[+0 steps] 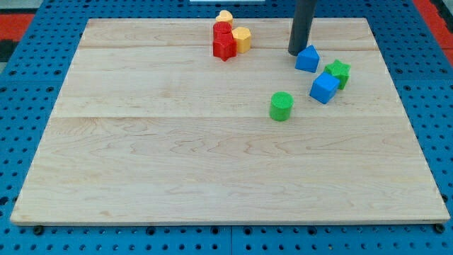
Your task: Slide the blue triangle on the top of the blue cube
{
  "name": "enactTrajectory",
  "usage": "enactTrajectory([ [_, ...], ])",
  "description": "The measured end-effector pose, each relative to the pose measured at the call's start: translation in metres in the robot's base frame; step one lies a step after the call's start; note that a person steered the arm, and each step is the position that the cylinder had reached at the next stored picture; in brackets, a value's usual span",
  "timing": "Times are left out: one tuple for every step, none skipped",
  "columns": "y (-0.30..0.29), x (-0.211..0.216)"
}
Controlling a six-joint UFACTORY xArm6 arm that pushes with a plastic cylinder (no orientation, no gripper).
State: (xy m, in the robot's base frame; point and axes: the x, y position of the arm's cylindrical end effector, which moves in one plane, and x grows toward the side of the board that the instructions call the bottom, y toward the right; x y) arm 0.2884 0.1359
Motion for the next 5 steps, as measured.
enactTrajectory([
  [0.026, -0.003],
  [0.02, 0.019],
  [0.003, 0.049],
  [-0.052, 0.059],
  [-0.128, 0.094],
])
